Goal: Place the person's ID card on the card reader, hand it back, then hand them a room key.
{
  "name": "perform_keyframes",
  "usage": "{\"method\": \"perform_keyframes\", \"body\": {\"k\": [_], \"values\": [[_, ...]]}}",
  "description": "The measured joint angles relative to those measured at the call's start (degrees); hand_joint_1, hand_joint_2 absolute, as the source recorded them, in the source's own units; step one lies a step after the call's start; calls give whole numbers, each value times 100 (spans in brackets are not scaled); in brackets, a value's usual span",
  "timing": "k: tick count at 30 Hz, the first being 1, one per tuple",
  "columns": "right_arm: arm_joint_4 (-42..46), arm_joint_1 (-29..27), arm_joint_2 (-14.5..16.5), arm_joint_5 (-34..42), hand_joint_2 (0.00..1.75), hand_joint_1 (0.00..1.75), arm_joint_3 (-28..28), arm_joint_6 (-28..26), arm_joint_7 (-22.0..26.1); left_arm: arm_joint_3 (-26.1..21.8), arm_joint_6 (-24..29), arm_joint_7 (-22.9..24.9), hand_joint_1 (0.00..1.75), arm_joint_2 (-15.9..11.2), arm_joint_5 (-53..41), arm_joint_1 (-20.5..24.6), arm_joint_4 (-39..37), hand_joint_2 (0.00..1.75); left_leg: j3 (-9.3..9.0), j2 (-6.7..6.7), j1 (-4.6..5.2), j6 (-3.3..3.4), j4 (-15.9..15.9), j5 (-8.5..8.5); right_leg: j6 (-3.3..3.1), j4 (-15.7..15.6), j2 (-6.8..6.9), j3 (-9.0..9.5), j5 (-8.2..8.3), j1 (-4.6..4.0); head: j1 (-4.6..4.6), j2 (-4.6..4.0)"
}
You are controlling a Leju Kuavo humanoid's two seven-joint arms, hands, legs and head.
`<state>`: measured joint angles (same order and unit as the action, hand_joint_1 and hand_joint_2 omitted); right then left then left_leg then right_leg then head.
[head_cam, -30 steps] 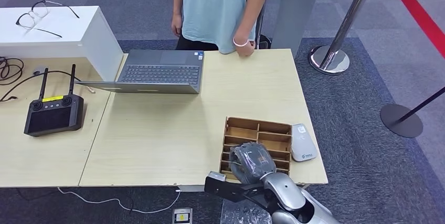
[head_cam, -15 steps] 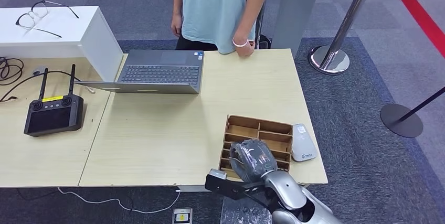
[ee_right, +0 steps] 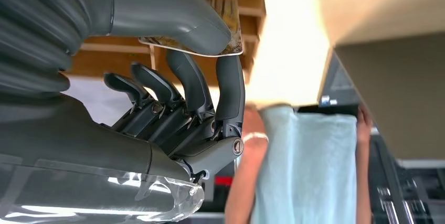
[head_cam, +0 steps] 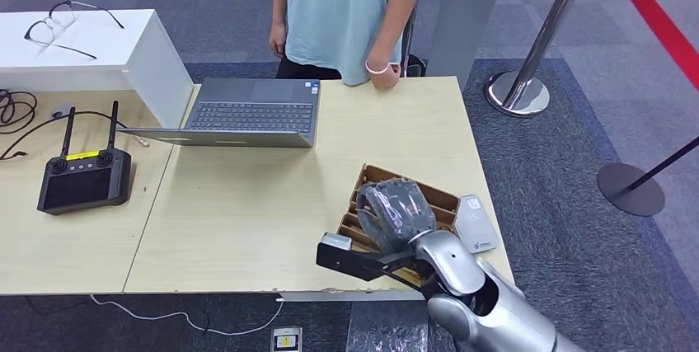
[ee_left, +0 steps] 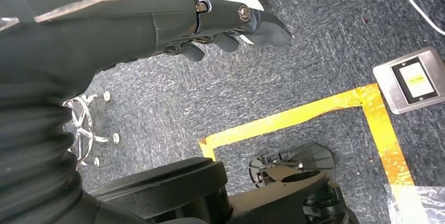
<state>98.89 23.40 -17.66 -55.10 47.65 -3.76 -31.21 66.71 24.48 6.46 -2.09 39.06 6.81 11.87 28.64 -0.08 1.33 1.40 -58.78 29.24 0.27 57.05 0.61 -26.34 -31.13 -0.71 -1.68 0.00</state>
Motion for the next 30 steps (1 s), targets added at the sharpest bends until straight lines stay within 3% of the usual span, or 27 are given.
{"method": "perform_keyframes", "body": {"k": [14, 30], "values": [[50, 725, 2, 521, 175, 175, 9, 119, -26, 0, 18, -70, 0, 19, -44, 1, 0, 175, 1, -1, 0, 0, 0, 0, 0, 1, 0, 0, 0, 0, 1, 0], [-560, 1969, 2, 569, 175, 175, 64, 260, -59, 19, 26, -141, 0, 59, -161, 3, 0, 175, 5, -1, 0, 0, -1, 0, 1, 1, 0, -3, 1, 0, 0, 0]]}}
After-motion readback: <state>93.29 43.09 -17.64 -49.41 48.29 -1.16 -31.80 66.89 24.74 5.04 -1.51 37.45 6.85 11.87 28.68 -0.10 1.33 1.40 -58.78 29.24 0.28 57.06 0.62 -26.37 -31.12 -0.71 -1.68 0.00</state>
